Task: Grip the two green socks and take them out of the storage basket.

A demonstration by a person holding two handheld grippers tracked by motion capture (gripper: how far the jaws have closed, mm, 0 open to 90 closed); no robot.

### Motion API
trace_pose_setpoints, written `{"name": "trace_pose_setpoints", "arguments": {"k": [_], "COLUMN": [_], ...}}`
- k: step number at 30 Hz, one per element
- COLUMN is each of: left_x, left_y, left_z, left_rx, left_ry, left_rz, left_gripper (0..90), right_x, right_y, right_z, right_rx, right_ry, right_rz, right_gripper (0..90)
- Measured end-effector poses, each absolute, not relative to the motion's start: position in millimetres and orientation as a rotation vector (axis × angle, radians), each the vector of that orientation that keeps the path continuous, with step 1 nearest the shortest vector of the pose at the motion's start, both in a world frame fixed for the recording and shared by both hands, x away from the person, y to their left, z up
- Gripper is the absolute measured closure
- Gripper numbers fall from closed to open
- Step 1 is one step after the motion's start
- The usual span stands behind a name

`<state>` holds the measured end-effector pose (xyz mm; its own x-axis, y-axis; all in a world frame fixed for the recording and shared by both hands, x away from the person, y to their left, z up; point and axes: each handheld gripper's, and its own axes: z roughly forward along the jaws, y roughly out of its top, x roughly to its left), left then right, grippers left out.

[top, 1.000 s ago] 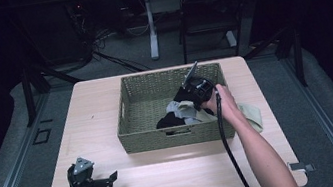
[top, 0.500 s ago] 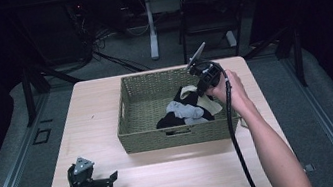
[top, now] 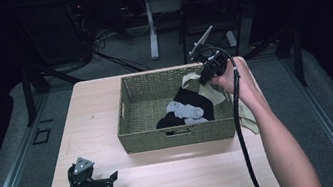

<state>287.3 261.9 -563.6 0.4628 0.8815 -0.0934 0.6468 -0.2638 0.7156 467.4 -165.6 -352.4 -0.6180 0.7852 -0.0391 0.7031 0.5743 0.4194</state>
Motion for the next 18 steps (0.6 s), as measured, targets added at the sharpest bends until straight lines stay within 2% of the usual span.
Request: {"name": "trace_pose_setpoints", "arguments": {"k": [10,18], "left_x": [287.5,287.6], "left_y": [261.8,261.9], "left_z": [-563.6,-563.6], "left_rx": [2.008,2.008], "left_ry": [1.27,1.271], "left_rz": [0.42,0.42], "left_gripper": [0.1,0.1], "right_x": [455.2,446.0], "right_y": [-188.1,-225.5], "right_z": [-328.6,-322.0], "right_rx": [1.261,1.326], "right_ry": [2.53,2.466], "right_rz": [0.541,0.521], "right_gripper": [85.1,85.1]}}
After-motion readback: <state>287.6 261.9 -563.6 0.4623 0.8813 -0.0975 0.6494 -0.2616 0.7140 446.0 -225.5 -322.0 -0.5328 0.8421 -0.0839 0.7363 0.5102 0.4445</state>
